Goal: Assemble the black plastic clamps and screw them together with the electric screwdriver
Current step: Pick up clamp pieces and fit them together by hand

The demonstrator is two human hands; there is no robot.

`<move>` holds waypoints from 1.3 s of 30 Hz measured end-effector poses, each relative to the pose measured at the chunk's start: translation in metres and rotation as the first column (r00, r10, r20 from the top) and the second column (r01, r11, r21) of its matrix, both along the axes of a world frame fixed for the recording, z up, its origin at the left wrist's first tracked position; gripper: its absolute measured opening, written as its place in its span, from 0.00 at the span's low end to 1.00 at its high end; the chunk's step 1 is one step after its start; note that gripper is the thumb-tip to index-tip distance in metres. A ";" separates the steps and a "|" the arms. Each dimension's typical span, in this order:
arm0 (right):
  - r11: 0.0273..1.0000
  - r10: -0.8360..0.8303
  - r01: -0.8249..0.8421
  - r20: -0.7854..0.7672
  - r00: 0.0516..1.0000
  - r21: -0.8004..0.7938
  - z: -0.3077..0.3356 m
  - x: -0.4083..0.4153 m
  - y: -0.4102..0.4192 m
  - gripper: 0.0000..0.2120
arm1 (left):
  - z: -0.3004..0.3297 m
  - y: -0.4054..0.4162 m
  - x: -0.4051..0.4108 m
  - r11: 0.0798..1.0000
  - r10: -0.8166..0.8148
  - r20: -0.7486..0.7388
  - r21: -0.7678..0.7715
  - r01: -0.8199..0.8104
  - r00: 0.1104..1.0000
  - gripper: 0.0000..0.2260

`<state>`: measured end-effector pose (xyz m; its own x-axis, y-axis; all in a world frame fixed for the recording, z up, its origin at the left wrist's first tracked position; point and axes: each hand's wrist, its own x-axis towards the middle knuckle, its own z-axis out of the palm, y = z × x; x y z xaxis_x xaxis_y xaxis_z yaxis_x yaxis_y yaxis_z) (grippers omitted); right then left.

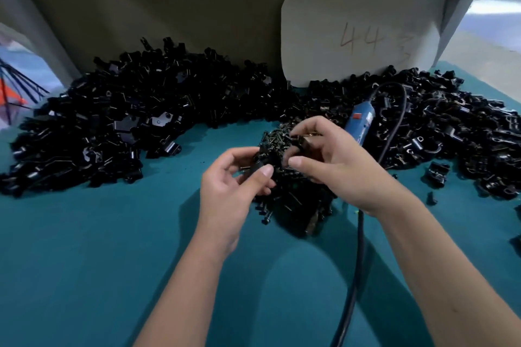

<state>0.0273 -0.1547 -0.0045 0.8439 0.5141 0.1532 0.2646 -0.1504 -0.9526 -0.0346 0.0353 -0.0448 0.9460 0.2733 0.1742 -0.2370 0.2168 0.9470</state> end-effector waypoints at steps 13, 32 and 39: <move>0.956 -0.184 0.242 -0.305 0.934 0.164 -0.006 -0.005 0.031 0.07 | 0.003 -0.009 0.002 0.802 0.181 0.311 0.502 -0.323 0.933 0.17; 0.925 -0.353 0.326 -0.123 0.928 -0.196 0.000 -0.010 0.042 0.29 | 0.000 -0.012 0.004 0.747 0.158 0.360 0.566 -0.350 0.920 0.16; 0.979 -0.197 0.198 0.024 0.980 -0.042 0.003 -0.011 0.033 0.15 | 0.006 -0.010 0.007 0.999 0.036 0.034 -0.033 -0.035 0.999 0.09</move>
